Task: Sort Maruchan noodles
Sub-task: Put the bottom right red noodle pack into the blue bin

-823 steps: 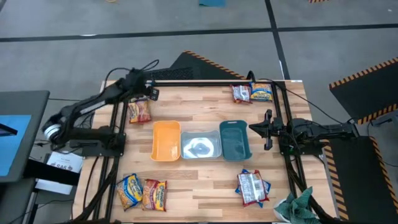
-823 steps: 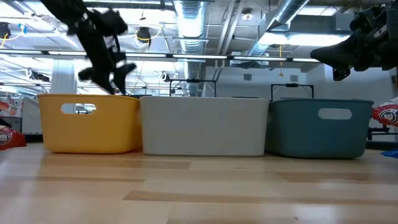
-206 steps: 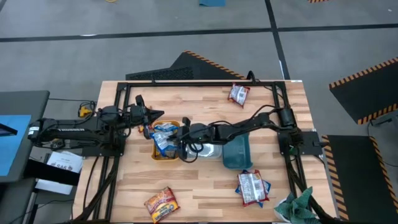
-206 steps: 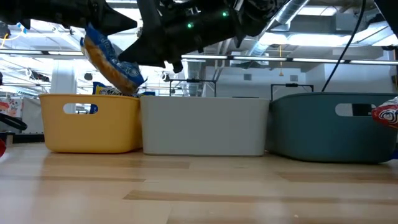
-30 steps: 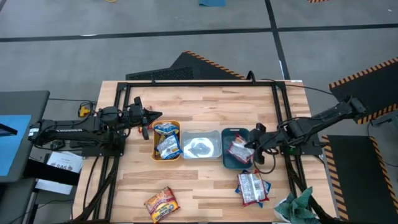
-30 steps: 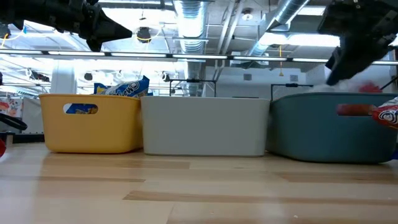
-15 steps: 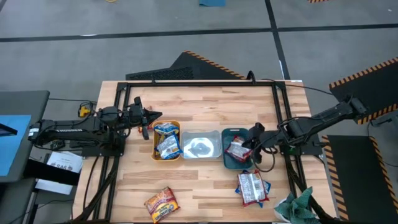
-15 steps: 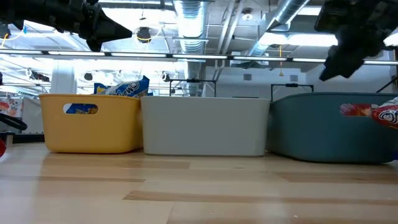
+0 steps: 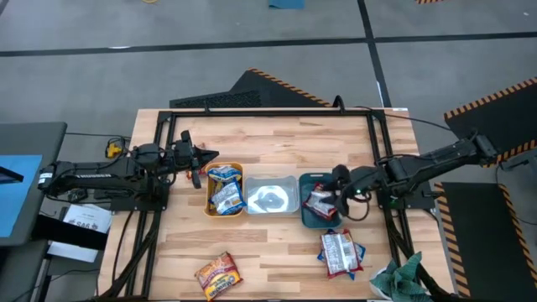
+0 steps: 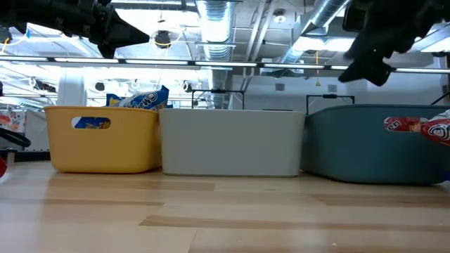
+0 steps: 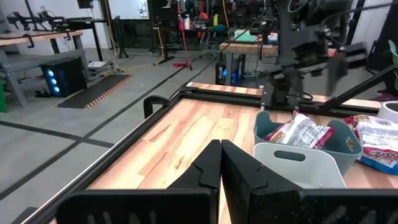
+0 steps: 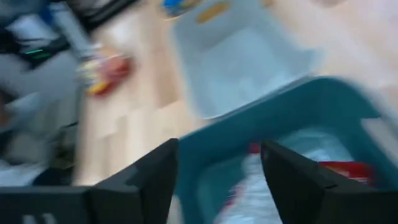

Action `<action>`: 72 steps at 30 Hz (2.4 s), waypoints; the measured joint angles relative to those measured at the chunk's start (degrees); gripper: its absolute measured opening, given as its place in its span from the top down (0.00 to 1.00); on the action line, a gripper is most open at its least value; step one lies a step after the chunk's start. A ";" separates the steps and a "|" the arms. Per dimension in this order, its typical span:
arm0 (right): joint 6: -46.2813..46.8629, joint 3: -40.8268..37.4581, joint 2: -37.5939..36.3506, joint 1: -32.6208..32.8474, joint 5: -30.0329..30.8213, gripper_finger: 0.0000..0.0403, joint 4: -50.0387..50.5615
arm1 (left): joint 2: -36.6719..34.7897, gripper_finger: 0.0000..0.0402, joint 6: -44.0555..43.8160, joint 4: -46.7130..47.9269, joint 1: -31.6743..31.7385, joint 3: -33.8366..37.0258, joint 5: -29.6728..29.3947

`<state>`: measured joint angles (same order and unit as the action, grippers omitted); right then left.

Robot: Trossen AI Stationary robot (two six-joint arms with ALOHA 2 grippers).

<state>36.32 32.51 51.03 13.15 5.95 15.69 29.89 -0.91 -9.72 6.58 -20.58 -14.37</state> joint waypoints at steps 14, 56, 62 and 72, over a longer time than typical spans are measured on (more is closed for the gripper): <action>15.17 1.36 0.77 15.14 -2.74 0.33 -3.02 | 0.00 1.00 0.57 -0.36 -0.01 0.00 0.00; 59.78 28.15 30.42 35.48 0.87 0.33 44.47 | 0.00 1.00 0.13 -0.50 0.01 0.00 0.17; 62.43 28.15 31.92 34.34 2.07 0.33 44.88 | 0.00 1.00 -0.44 -0.15 0.00 0.00 0.23; 59.32 28.15 36.96 32.34 1.08 0.33 42.90 | 0.00 1.00 -0.87 -0.18 0.01 0.00 0.37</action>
<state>95.64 60.66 87.98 45.50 7.03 58.59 29.89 -1.78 -9.89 6.59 -20.58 -14.00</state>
